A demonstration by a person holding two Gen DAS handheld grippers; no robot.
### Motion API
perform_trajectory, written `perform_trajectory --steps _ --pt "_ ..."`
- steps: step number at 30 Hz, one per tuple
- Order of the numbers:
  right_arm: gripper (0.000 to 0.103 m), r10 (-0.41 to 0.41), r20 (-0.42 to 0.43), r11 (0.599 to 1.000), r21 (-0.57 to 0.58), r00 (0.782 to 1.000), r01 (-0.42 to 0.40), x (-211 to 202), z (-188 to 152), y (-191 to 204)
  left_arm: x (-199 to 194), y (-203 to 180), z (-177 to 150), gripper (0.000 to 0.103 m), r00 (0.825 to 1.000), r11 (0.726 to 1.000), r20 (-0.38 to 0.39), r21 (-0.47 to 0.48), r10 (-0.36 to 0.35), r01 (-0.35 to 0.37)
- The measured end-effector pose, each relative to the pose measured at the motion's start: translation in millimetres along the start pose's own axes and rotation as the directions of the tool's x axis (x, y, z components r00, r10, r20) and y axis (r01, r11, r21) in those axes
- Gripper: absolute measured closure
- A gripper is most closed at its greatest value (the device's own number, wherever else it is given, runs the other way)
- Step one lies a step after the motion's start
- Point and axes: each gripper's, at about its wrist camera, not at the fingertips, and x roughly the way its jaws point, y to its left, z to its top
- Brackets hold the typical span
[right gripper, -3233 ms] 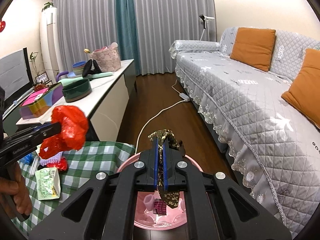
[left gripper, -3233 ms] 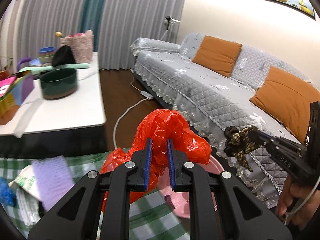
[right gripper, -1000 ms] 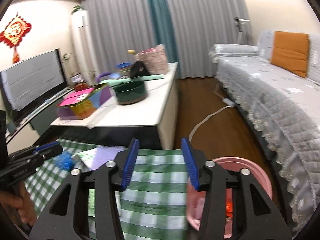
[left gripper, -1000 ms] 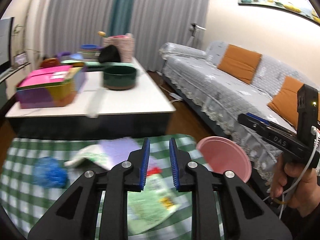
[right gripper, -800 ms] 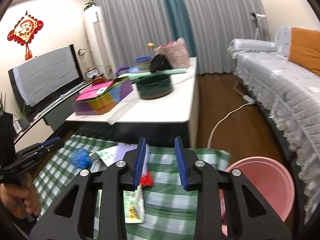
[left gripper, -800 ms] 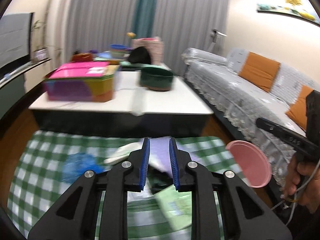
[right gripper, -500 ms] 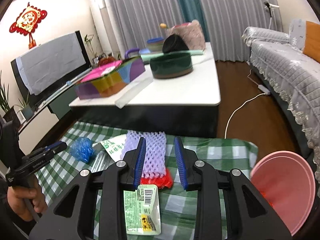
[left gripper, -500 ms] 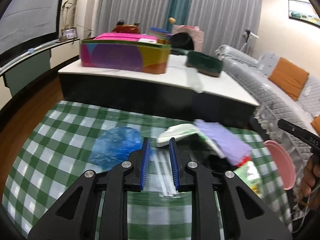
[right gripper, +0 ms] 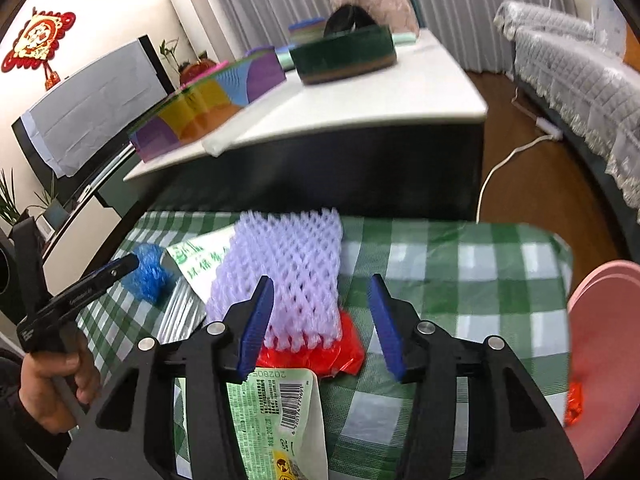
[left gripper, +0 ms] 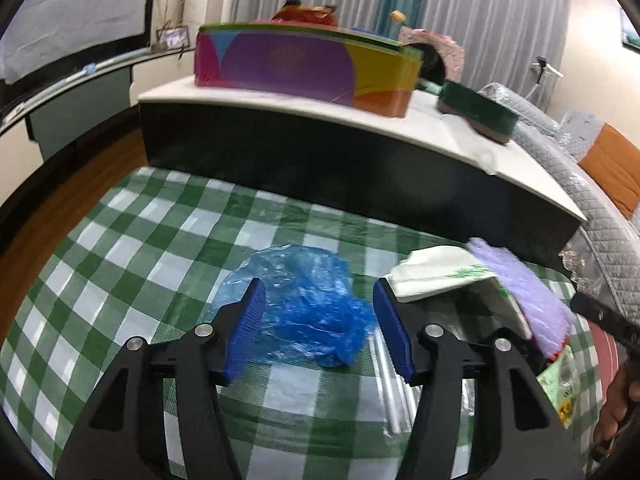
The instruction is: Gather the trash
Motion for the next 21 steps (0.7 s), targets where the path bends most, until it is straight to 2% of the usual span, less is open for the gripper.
perform_trajectory --steps 2,5,8,11,13,17,21 --pt "0.053 0.007 -0.013 1.0 0.006 1.0 -0.007 5.7 -1.5 -0.4 6.7 3.3 -1.2 0.048 1.0 1.0 -0.018 -0.022 0.0 0.0" --pt "0.053 0.017 -0.031 1.0 0.001 0.999 -0.017 13.4 -2.3 2.5 15.7 0.0 -5.9 0.048 0.999 1.0 -0.053 -0.003 0.008 -0.008" --pt "0.054 0.02 -0.041 1.0 -0.009 0.999 -0.02 17.0 -2.8 5.6 19.8 0.9 -8.8 0.059 0.997 1.0 -0.075 -0.011 -0.002 0.001" --pt "0.063 0.021 -0.044 0.999 -0.025 0.999 -0.022 16.8 -3.1 9.4 21.7 3.4 -9.6 0.074 0.996 1.0 -0.089 -0.018 -0.008 0.006" --pt "0.072 0.025 -0.046 0.999 -0.036 0.999 -0.027 14.3 -2.0 10.8 21.7 5.1 -10.9 0.078 0.995 1.0 -0.094 -0.025 -0.015 0.012" --pt "0.088 0.024 -0.044 0.998 -0.055 0.999 -0.027 8.7 -0.4 14.6 18.5 4.4 -12.3 0.096 0.995 1.0 -0.093 -0.017 -0.024 0.022" --pt "0.092 0.024 -0.028 0.997 -0.069 0.999 -0.026 -0.5 1.5 17.4 13.3 1.1 -12.5 0.1 0.996 1.0 -0.081 0.0 -0.024 0.024"
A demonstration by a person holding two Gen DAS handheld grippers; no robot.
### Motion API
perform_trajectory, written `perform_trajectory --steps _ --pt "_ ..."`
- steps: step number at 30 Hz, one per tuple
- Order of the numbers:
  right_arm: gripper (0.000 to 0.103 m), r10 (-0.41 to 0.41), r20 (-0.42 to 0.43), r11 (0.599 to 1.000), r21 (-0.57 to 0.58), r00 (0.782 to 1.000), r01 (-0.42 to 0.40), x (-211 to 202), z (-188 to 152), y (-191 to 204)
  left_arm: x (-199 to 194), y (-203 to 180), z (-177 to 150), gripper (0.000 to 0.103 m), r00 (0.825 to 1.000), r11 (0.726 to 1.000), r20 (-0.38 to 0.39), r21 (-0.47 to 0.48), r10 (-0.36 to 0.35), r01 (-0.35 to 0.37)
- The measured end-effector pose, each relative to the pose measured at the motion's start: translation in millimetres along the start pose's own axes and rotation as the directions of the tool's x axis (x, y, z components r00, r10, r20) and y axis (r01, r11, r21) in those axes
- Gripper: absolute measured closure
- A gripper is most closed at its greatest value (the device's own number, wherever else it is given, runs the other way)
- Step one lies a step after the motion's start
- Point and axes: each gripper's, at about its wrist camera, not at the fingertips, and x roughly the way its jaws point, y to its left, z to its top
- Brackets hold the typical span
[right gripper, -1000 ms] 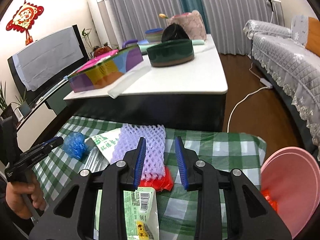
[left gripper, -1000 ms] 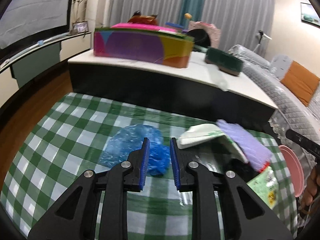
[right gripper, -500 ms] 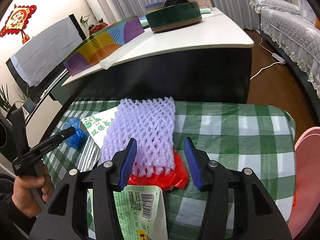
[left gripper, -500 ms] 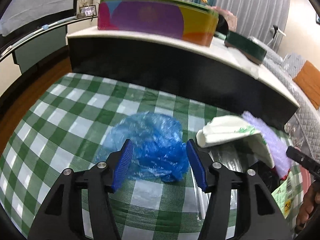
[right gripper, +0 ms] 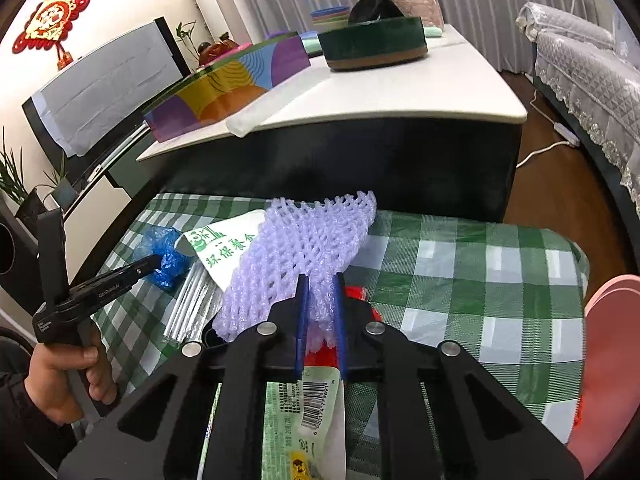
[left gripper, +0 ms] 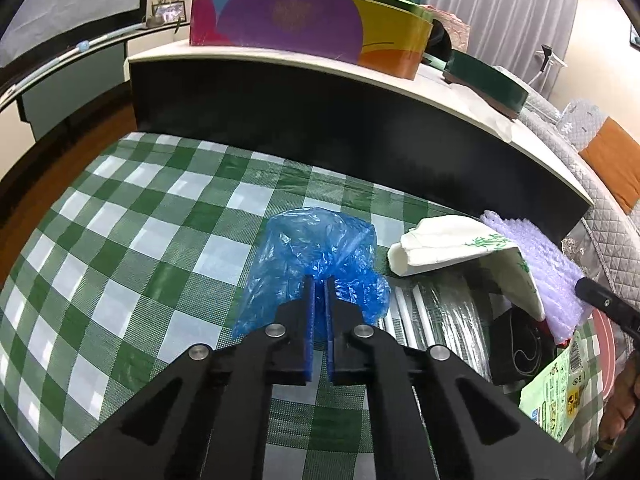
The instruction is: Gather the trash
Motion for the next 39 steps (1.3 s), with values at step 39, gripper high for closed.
perform_trajectory --steps 39 --pt "0.093 -0.164 0.243 0.963 -0.169 0.956 0.209 -166.8 -3.2 47.7 -111.8 -43.0 -7.8 0.101 0.978 0.987 0.164 0.117 -0.13 0.112"
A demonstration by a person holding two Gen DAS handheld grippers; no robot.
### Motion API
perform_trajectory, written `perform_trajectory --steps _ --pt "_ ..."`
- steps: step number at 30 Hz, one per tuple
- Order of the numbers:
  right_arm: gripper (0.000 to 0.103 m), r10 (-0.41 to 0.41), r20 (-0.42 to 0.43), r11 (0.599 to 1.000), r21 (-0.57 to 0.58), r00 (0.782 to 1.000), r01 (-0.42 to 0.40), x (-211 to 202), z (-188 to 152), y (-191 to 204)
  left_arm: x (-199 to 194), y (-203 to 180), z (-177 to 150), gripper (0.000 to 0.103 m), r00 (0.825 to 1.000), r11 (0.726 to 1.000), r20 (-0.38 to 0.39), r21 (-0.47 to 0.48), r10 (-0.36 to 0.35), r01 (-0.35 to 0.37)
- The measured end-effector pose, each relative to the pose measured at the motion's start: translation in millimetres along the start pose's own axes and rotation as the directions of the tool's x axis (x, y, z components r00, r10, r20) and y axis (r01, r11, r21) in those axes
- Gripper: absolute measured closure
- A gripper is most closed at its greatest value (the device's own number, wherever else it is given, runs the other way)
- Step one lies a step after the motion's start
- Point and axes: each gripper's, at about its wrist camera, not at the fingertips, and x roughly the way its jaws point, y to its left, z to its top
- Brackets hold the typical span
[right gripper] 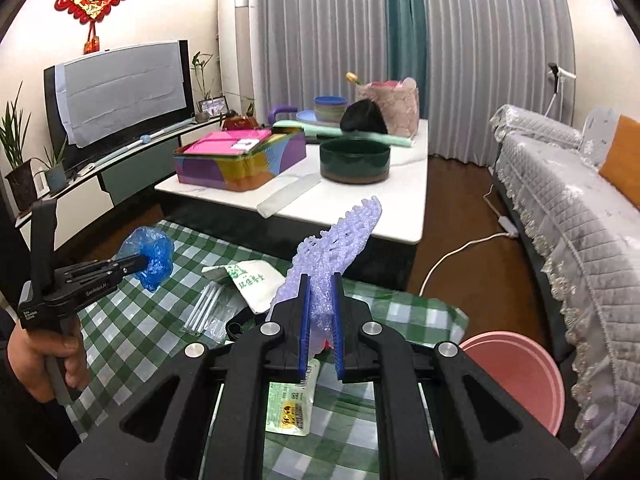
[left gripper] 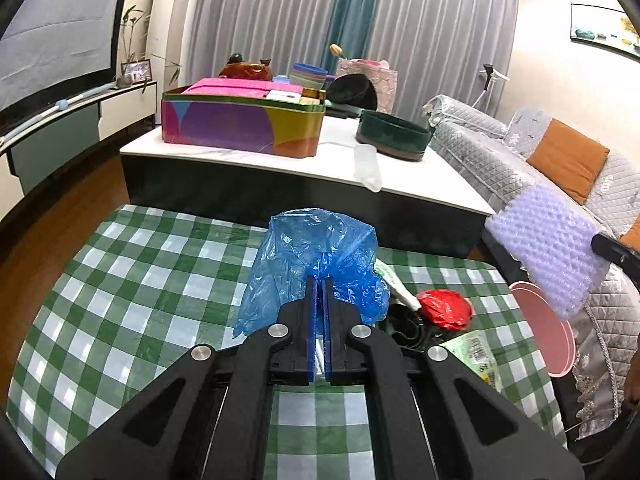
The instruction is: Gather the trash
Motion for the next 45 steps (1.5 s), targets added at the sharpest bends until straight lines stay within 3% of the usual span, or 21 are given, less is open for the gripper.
perform_trajectory --steps 8,21,45 --pt "0.093 -0.048 0.038 0.997 -0.051 0.998 0.05 -34.9 7.9 -14.5 -14.1 -12.6 -5.5 0.101 1.0 1.0 0.009 0.016 -0.02 0.02" --pt "0.093 -0.133 0.059 0.991 -0.017 0.989 0.134 -45.8 -23.1 -51.1 -19.0 -44.7 -11.7 0.101 0.998 0.996 0.017 0.07 -0.055 0.053" --pt "0.093 -0.301 0.077 0.947 0.138 0.95 0.289 -76.4 -33.6 -140.7 13.6 -141.3 -7.4 0.101 0.98 0.968 -0.035 0.152 -0.194 0.197"
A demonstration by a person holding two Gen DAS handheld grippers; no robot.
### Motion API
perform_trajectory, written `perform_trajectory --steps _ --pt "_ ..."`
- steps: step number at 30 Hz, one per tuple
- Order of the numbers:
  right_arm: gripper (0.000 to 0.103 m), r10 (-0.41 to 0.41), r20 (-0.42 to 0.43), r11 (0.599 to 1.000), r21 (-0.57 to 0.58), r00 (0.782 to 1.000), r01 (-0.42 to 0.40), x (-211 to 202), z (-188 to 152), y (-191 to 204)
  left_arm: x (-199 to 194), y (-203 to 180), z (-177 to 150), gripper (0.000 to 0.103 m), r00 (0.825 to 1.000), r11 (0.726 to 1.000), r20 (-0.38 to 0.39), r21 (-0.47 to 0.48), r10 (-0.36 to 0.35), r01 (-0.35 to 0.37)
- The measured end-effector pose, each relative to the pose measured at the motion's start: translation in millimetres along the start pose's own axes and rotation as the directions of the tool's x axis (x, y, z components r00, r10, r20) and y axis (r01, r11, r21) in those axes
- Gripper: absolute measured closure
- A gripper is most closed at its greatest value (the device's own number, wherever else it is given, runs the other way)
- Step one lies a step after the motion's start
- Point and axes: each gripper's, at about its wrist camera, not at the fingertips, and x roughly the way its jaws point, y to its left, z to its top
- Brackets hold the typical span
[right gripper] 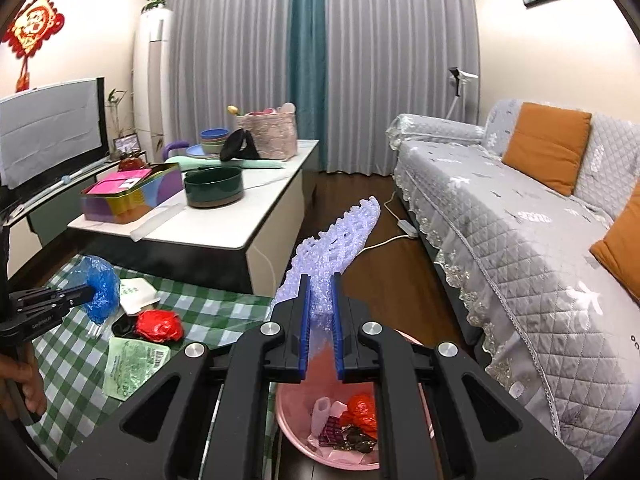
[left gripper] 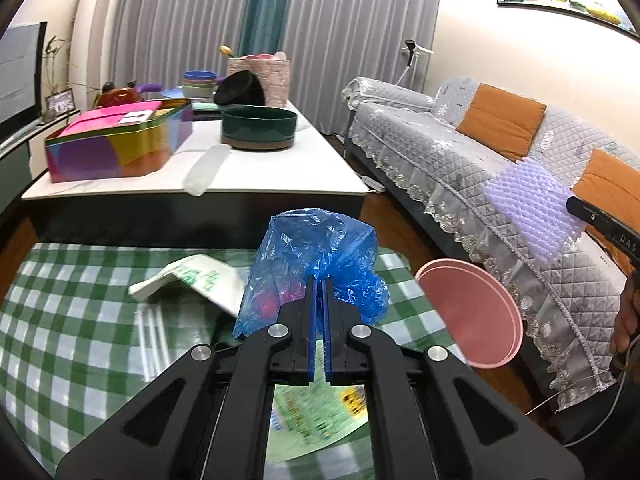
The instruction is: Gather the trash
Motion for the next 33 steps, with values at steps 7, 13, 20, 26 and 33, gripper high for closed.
perform_trajectory --steps 7,13,20,26,33 --pt "0.093 -0.046 0.002 0.999 0.015 0.999 0.046 7.3 2.2 -15.8 20.0 -26.7 12.2 0.101 0.999 0.999 0.002 0.024 -0.038 0.038" --pt "0.093 -0.087 -0.007 0.996 0.009 0.996 0.087 15.0 1.7 -27.7 38.5 -55.4 21.8 0.101 0.998 0.996 -0.004 0.052 -0.07 0.07" --pt "0.093 -0.108 -0.044 0.994 0.008 0.993 0.108 28.3 -5.4 -39.1 62.9 -95.0 26.9 0.101 0.992 0.987 -0.023 0.096 -0.127 0.128" --pt "0.093 -0.121 -0.07 0.992 0.01 0.99 0.122 36.1 -11.2 -47.9 83.1 -120.4 27.7 0.101 0.985 0.977 -0.047 0.127 -0.164 0.169" --pt "0.093 -0.138 -0.101 0.99 0.022 0.985 0.141 42.3 -18.3 -58.5 106.6 -147.0 27.8 0.101 0.976 0.966 -0.076 0.15 -0.202 0.212"
